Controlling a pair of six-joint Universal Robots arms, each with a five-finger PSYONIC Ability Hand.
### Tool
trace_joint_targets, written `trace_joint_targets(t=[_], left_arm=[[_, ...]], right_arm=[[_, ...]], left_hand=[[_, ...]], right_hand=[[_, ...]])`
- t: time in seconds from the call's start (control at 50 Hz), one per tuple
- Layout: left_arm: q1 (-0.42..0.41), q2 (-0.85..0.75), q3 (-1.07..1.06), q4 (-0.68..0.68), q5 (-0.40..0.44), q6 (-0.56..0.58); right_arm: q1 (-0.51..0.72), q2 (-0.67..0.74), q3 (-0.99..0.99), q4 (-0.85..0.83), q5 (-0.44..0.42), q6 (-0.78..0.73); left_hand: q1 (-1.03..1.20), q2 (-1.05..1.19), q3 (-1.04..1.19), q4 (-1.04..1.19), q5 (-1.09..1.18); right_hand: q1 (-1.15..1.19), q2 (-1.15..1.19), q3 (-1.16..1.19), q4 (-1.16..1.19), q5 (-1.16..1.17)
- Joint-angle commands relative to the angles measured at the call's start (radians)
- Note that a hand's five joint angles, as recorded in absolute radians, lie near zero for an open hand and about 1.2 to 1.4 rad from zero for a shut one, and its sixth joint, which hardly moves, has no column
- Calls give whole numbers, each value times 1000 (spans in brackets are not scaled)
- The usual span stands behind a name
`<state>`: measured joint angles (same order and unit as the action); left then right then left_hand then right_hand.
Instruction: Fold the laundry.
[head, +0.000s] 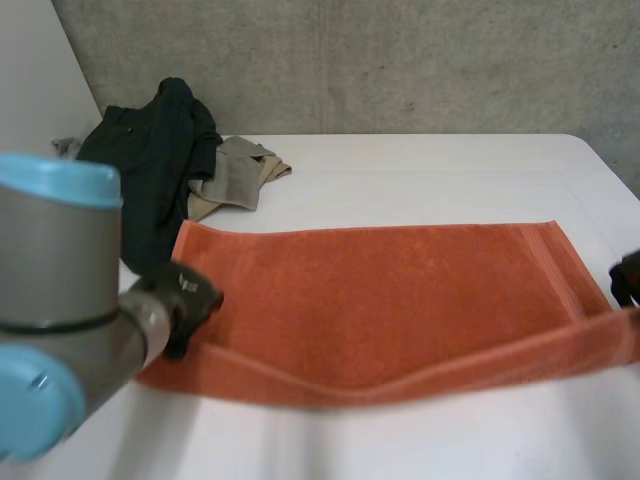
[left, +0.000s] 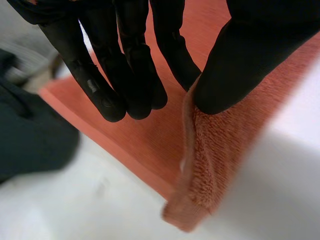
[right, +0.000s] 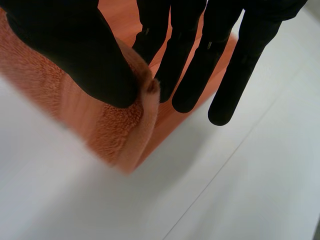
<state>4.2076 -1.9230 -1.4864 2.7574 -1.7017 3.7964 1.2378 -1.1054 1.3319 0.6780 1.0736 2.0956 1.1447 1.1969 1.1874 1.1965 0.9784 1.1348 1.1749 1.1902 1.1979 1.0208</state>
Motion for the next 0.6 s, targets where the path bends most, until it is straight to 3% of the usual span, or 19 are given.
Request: trace_joint_targets(t=[0.02,0.26,0.46,0.48,0.5,0.54,0.6], left_arm=[[29,-212,303,99,-9,-7],[40,-496,699,200,-79,12],[15,-660,916,215,-119,83],[17,-669,926,217,-121,88],[12,-686,939,217,-122,95],[9,-698,948,218,-127,103],[-4,-694,948,220,-142,101]], right_arm=[[109,91,-101,-295,9,245],[239,280,-281,-742,196,414],[315,486,-462,-833,226,429],[316,505,-480,-831,229,432],[325,541,-518,-821,241,435],[334,567,-549,-799,261,435],[333,573,-576,-736,315,443]], left_hand=[[252,199,209,200,243],[252,199,209,200,243],[252,199,209,200,243],[252,199,209,200,243],[-257,-309,-299,-309,-265],[-948,-1001,-991,-1000,-957],[-970,-1022,-1013,-1022,-978]], right_hand=[[261,221,206,198,201],[261,221,206,198,201],[261,221,206,198,201],[-59,-99,-114,-122,-119],[-870,-910,-925,-933,-930],[-960,-1000,-1016,-1023,-1021],[-960,-1000,-1016,-1023,-1021]])
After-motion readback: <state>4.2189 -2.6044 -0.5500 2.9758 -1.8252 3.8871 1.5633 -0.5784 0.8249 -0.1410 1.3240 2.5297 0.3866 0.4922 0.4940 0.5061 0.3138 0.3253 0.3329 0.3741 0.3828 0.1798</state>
